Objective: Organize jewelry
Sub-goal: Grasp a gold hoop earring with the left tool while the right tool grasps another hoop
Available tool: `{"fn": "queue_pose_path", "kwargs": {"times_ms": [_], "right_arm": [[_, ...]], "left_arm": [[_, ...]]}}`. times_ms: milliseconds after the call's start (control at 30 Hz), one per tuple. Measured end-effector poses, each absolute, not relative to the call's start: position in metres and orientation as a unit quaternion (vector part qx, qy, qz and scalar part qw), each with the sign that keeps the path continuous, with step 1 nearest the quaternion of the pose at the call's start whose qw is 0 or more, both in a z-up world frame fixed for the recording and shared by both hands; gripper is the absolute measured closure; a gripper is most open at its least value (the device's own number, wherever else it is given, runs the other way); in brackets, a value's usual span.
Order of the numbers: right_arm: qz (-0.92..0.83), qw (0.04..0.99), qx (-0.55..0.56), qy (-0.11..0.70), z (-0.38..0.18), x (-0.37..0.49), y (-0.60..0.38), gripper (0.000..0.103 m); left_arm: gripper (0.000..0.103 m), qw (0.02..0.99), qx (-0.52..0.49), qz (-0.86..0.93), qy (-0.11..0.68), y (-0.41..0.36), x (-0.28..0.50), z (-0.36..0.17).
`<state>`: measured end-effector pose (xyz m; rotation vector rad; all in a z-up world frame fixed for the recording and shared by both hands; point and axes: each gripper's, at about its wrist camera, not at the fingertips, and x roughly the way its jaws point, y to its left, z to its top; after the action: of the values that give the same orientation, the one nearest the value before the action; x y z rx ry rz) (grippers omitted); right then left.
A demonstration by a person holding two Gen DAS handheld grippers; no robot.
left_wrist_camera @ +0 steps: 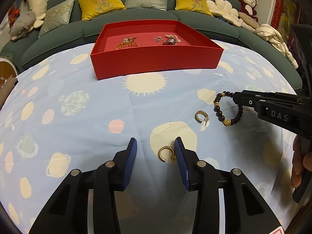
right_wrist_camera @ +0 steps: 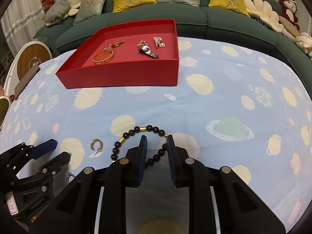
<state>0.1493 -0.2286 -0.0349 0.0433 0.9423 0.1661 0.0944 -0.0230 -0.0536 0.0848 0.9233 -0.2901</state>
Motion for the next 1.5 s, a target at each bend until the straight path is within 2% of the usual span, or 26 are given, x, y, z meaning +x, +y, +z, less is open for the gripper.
{"fn": "queue_pose_path", "kwargs": {"times_ms": [167, 267, 667, 867, 1100, 1433, 1500], "right_arm": [[0.145, 0.885, 0.006, 0.442, -0.027, 0.141, -0.201, 0.082], [0.165, 0.88, -0.011, 0.446, -0.031, 0.14, -0.184, 0.082], [0.177, 0.869, -0.038, 0.46, -0.049, 0.148, -0.159, 0.082], [0.175, 0.87, -0.039, 0.459, -0.049, 0.147, -0.158, 0.083], [0.18, 0.869, -0.036, 0.459, -0.046, 0.14, -0.162, 0.086], [0.182, 0.873, -0.028, 0.453, -0.038, 0.135, -0.168, 0.086], [0.181, 0.873, -0.026, 0.452, -0.037, 0.136, -0.169, 0.086]], "left_arm": [[0.083, 0.886, 0.043, -0.138, 0.441, -0.023, 0.095, -0.054], [0.087, 0.886, 0.041, -0.137, 0.442, -0.022, 0.096, -0.053], [0.084, 0.88, 0.027, -0.153, 0.448, -0.015, 0.094, -0.053], [0.073, 0.878, 0.026, -0.165, 0.449, -0.016, 0.089, -0.052], [0.068, 0.877, 0.03, -0.17, 0.448, -0.014, 0.081, -0.052], [0.071, 0.883, 0.049, -0.165, 0.436, -0.018, 0.078, -0.054], [0.083, 0.884, 0.05, -0.168, 0.434, -0.018, 0.077, -0.054]]}}
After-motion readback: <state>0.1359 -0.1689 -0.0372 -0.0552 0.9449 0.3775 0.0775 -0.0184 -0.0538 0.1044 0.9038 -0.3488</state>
